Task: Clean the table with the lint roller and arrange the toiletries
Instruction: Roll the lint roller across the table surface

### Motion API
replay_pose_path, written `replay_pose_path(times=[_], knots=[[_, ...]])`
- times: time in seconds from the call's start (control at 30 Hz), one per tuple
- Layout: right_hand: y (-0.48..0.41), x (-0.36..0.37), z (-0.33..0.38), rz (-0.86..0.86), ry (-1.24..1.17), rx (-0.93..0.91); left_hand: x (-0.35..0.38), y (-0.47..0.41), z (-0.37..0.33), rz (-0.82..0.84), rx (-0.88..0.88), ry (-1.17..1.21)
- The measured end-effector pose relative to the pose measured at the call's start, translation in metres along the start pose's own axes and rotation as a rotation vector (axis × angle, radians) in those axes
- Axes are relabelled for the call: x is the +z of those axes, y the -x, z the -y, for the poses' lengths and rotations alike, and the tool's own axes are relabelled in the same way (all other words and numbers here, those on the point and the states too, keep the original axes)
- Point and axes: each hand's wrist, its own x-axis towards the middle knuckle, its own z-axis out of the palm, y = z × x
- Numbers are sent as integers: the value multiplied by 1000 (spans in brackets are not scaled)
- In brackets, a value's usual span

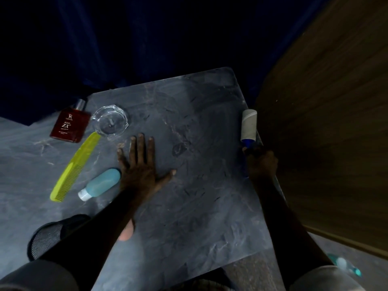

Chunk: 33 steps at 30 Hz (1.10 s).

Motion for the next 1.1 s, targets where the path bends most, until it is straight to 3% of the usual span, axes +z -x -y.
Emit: replay_pose_path(times=[0.27,0.37,0.6,1.1], knots=[[7,9,10,22,-41,3,6,-1,2,-19,-6,2],[14,17,23,25,107,-98,5,0,1,-26,-5,14],[36,41,56,95,181,-314,-4,2,-2,-24,-23,36],[92,103,101,135,194,-527,-16,1,-2,60,-9,58]])
